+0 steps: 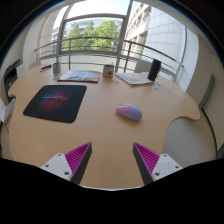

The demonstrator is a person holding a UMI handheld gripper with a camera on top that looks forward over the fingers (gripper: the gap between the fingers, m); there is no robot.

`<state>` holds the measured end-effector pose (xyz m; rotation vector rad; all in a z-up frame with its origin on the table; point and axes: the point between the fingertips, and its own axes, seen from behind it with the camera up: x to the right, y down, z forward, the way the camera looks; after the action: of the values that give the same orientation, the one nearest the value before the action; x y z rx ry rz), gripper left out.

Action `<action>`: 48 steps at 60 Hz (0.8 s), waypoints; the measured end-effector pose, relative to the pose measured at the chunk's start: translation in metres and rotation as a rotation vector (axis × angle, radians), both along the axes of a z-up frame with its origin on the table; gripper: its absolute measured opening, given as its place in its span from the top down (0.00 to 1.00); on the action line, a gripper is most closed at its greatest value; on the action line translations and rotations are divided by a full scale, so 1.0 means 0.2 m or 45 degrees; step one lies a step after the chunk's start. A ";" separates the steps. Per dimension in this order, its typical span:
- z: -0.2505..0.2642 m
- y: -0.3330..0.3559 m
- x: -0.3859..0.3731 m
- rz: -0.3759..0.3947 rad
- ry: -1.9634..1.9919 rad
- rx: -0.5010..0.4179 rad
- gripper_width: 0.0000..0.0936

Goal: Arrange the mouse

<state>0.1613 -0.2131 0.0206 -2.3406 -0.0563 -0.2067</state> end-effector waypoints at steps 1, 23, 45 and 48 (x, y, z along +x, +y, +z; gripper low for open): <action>-0.01 0.04 0.04 -0.004 -0.005 0.009 0.10; -0.14 0.70 0.44 -0.004 0.081 0.086 0.09; -0.17 1.07 0.54 -0.041 0.171 0.136 0.39; -0.17 1.07 0.53 -0.048 0.147 0.143 0.40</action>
<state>0.2678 0.0001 -0.0125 -2.2380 0.0550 -0.0903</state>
